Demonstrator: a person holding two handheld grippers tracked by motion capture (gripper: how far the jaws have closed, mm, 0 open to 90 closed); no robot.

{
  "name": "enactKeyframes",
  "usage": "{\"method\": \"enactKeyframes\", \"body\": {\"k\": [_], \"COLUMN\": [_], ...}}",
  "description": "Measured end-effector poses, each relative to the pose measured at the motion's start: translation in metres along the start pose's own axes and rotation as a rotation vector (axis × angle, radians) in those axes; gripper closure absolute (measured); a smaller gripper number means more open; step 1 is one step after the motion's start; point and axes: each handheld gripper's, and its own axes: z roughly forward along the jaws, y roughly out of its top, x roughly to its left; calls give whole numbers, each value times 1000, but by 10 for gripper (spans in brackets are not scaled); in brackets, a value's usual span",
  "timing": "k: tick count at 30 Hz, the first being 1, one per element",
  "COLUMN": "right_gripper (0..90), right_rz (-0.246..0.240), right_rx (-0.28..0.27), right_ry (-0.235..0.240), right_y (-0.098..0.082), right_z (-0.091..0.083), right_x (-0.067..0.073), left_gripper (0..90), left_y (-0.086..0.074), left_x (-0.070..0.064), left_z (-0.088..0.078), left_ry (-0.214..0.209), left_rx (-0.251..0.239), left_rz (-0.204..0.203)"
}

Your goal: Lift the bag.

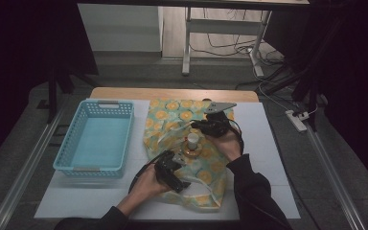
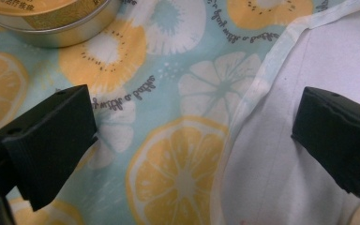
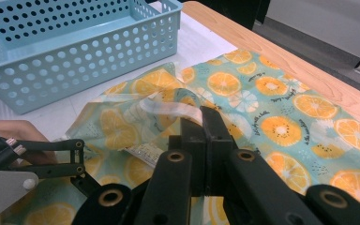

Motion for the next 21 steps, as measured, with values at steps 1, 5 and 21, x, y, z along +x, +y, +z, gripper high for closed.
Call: {"method": "enactKeyframes", "body": {"k": [1, 5, 21], "right_gripper": [893, 893, 893], "right_rz": [0, 0, 5], "right_rx": [0, -1, -2], "right_ry": [0, 0, -1], "right_y": [0, 0, 0], "right_z": [0, 0, 0], "right_x": [0, 0, -1], "left_gripper": [22, 237, 866], "left_y": [0, 0, 2], "left_x": [0, 4, 10], "left_z": [-1, -7, -9], "left_ry": [-4, -5, -49], "left_rx": [0, -18, -33], "left_rz": [8, 9, -95]}}
